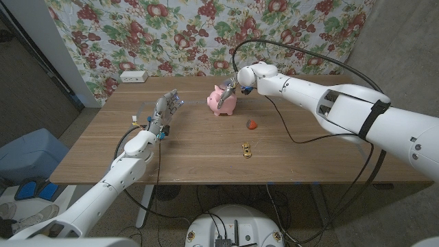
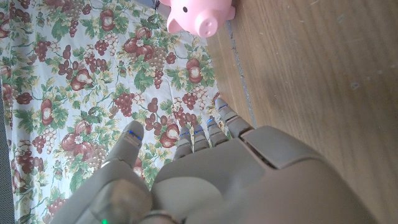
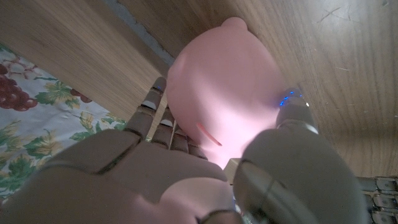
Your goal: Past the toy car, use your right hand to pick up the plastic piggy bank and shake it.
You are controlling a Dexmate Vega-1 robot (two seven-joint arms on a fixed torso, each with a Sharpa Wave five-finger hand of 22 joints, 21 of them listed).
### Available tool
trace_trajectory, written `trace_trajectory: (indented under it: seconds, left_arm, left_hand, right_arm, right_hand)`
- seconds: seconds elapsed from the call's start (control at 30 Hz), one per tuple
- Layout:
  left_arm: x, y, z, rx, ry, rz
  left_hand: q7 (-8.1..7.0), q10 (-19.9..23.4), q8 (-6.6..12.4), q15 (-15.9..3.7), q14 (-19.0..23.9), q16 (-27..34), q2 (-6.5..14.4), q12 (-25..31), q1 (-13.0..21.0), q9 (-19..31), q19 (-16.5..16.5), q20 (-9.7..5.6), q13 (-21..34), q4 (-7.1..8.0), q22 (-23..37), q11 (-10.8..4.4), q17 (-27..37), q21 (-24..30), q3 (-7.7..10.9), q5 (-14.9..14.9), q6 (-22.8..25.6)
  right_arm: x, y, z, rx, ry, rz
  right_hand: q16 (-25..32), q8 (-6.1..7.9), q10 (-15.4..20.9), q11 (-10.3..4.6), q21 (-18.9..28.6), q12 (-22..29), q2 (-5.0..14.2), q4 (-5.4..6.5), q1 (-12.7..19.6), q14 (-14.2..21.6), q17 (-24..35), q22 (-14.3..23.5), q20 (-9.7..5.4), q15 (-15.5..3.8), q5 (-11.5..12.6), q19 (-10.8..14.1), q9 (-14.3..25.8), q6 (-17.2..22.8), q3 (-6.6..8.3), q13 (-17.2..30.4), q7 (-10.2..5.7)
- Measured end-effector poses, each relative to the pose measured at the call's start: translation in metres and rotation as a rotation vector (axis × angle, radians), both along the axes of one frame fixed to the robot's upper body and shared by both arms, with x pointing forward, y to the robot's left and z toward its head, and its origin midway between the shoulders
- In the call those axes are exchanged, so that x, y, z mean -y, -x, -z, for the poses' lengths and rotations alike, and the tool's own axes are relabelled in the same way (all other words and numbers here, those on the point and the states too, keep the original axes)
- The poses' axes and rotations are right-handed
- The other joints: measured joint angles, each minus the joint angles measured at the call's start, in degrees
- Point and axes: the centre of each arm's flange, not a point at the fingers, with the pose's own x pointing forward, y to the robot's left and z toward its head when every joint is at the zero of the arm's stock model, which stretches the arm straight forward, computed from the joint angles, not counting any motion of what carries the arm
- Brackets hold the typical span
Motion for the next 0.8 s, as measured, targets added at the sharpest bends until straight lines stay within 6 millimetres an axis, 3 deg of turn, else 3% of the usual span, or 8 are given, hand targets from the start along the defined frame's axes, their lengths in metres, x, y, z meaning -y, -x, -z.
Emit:
trace_trajectory:
  seconds: [0.07, 0.13, 0.3, 0.4, 0.57, 0.63, 0.73, 0.8]
  left_arm:
    - [0.0, -0.0001, 0.0001, -0.001, 0.0, 0.0]
    - [0.0002, 0.0002, 0.0002, -0.001, 0.0, 0.0]
    - [0.0002, 0.0004, 0.0001, -0.001, 0.0, 0.0]
    - [0.0002, 0.0004, 0.0, 0.0, 0.0, 0.0]
    - [0.0002, 0.0005, 0.0001, -0.001, 0.001, -0.001]
    - [0.0002, 0.0008, 0.0003, 0.0, 0.001, -0.001]
    - [0.0, 0.001, 0.0007, -0.001, 0.002, -0.002]
    - [0.0, 0.0012, 0.0009, -0.001, 0.002, -0.002]
  left_hand:
    - [0.0, 0.0, 0.0, 0.0, 0.0, 0.0, 0.0, 0.0, 0.0, 0.0, 0.0, 0.0, 0.0, 0.0, 0.0, 0.0, 0.0, 0.0, 0.0, 0.0, 0.0]
    - [0.0, 0.0, 0.0, 0.0, 0.0, 0.0, 0.0, 0.0, 0.0, 0.0, 0.0, 0.0, 0.0, 0.0, 0.0, 0.0, 0.0, 0.0, 0.0, 0.0, 0.0]
    - [0.0, 0.0, 0.0, 0.0, 0.0, 0.0, 0.0, 0.0, 0.0, 0.0, 0.0, 0.0, 0.0, 0.0, 0.0, 0.0, 0.0, -0.22, 0.0, 0.0, 0.0]
    - [0.0, 0.0, 0.0, 0.0, 0.0, 0.0, -0.02, 0.0, -0.01, 0.0, 0.0, 0.0, 0.0, 0.0, 0.0, 0.0, 0.0, -0.22, 0.0, 0.0, 0.0]
    - [0.0, 0.0, 0.0, 0.0, 0.0, 0.0, -0.24, 0.0, -0.24, 0.0, 0.0, 0.0, 0.0, 0.0, -0.01, 0.0, 0.0, -0.22, 0.0, 0.0, 0.0]
    - [0.0, 0.0, 0.0, 0.0, 0.0, 0.0, -0.24, 0.0, -0.23, 0.0, 0.11, 0.11, 0.0, 0.0, -0.01, 0.0, 0.0, -0.22, 0.0, 0.0, 0.0]
    - [0.0, 0.0, 0.0, 0.0, 0.0, 0.0, -0.24, 0.0, -0.24, 0.0, 0.11, 0.11, 0.0, 0.0, -0.01, 0.0, 0.0, -0.22, 0.0, 0.0, 0.0]
    - [0.0, 0.0, 0.0, 0.0, 0.0, 0.0, -0.24, 0.0, -0.23, 0.0, 0.11, 0.11, 0.0, 0.0, -0.01, 0.0, 0.0, -0.22, 0.0, 0.0, 0.0]
  right_arm:
    - [0.0016, -0.0023, 0.0007, -0.003, 0.003, 0.012]
    - [-0.001, -0.0019, 0.0021, -0.012, 0.003, -0.003]
    - [-0.0015, -0.0034, 0.0033, -0.014, 0.005, -0.001]
    - [-0.0017, -0.0042, 0.0044, -0.015, 0.008, 0.002]
    - [-0.0028, -0.0055, 0.0068, -0.013, 0.017, 0.01]
    - [-0.003, -0.0064, 0.007, -0.01, 0.021, 0.019]
    - [-0.0043, -0.0079, 0.0078, -0.01, 0.028, 0.03]
    - [-0.0047, -0.0088, 0.0081, -0.012, 0.031, 0.034]
  right_hand:
    - [1.81, 1.52, 2.86, -1.79, 0.7, 0.91, -0.01, -0.35, 0.0, 2.2, 0.78, 0.17, -0.83, 0.08, -1.62, 2.01, 0.27, 3.26, 0.25, 0.41, 0.01]
    - [4.46, 3.65, 5.2, -2.09, 1.7, 1.99, -0.32, -0.6, 0.31, 4.24, 2.23, 0.5, -1.81, 1.06, -3.83, 4.05, 0.6, 5.41, 0.5, 1.04, 0.19]
    - [10.61, 8.27, 7.78, 0.48, 4.3, 4.99, -0.92, -0.66, 0.92, 8.16, 3.23, 1.31, -3.26, 4.85, -7.63, 7.52, 1.39, 7.81, 0.57, 3.72, 2.56]
    - [14.13, 10.44, 9.31, 0.99, 5.53, 6.5, -1.51, -0.66, 1.5, 9.58, 3.24, 1.7, -3.88, 6.27, -7.99, 8.14, 1.57, 9.34, 0.57, 5.12, 2.86]
    - [17.46, 11.38, 10.4, 1.29, 6.0, 7.6, -1.81, -0.66, 1.8, 10.21, 3.24, 1.95, -4.07, 6.9, -8.04, 8.33, 1.76, 10.16, 0.57, 6.14, 3.29]
    - [17.93, 12.14, 11.6, 2.49, 6.66, 8.56, -1.81, -0.66, 1.79, 10.69, 3.24, 1.98, -4.25, 7.38, -8.04, 8.58, 1.77, 10.45, 0.57, 6.77, 3.58]
    - [18.28, 15.43, 14.41, 5.29, 8.54, 11.75, -1.82, -0.66, 1.79, 12.59, 3.25, 2.27, -4.97, 7.41, -7.09, 10.09, 1.46, 11.04, 0.57, 8.53, 3.78]
    - [18.93, 17.51, 14.41, 5.29, 9.85, 14.05, -1.83, -0.66, 1.78, 13.38, 3.25, 2.54, -5.3, 7.38, -6.09, 10.61, 1.16, 11.04, 0.56, 8.59, 3.78]
